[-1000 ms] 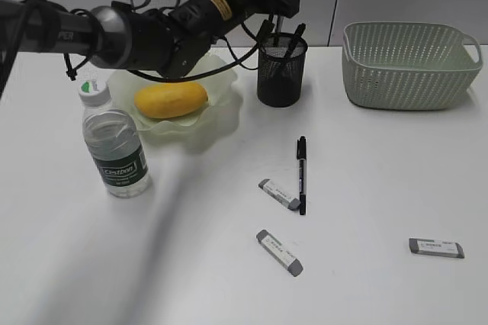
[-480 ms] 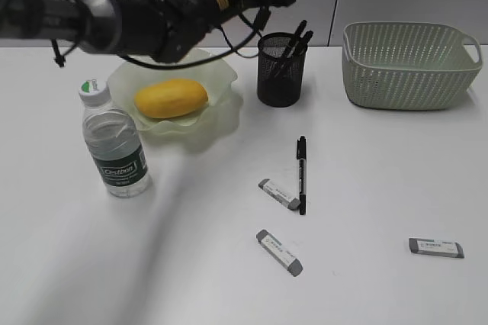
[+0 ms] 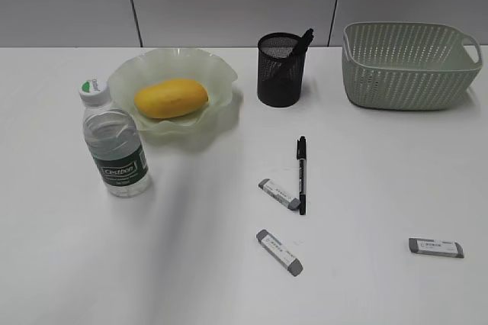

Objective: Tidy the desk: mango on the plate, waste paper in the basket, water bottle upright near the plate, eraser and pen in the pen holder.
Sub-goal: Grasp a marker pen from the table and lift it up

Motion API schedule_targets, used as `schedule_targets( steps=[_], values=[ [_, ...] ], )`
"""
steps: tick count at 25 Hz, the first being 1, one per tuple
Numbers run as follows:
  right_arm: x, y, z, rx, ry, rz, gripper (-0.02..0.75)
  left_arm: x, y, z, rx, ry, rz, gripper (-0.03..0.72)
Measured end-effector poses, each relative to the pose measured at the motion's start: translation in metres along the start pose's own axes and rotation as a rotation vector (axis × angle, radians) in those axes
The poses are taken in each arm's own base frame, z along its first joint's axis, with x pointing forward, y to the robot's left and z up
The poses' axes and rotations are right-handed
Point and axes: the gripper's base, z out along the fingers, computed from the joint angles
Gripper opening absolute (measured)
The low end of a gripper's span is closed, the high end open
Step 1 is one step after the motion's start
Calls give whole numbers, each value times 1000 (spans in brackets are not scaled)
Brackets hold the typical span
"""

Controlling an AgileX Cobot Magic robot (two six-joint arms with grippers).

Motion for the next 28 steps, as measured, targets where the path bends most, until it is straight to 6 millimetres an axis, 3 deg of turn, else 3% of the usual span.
schedule_targets(
  steps=[3, 7, 9, 13, 18, 21, 24, 28],
  values=[
    [0, 0, 0, 0, 0, 0, 349, 56, 11, -59, 27, 70, -20, 317],
    [0, 0, 0, 0, 0, 0, 349, 157, 28, -133, 35, 100, -53, 338],
    [0, 0, 0, 0, 0, 0, 349, 203, 34, -160, 40, 75, -78, 397],
    [0, 0, 0, -1, -1, 1, 349, 261, 42, -193, 49, -21, -127, 491],
    [-10, 1, 3, -2, -13, -15, 349, 296, 48, -214, 54, -131, -186, 504],
    [-31, 4, 24, -15, 7, -25, 349, 303, 50, -221, 54, -205, -203, 497],
    [-56, 12, 66, -55, 45, -10, 349, 302, 49, -217, 56, -244, -198, 473],
    [-87, 24, 151, -100, 208, 20, 349, 302, 49, -215, 61, -253, -197, 442]
  ],
)
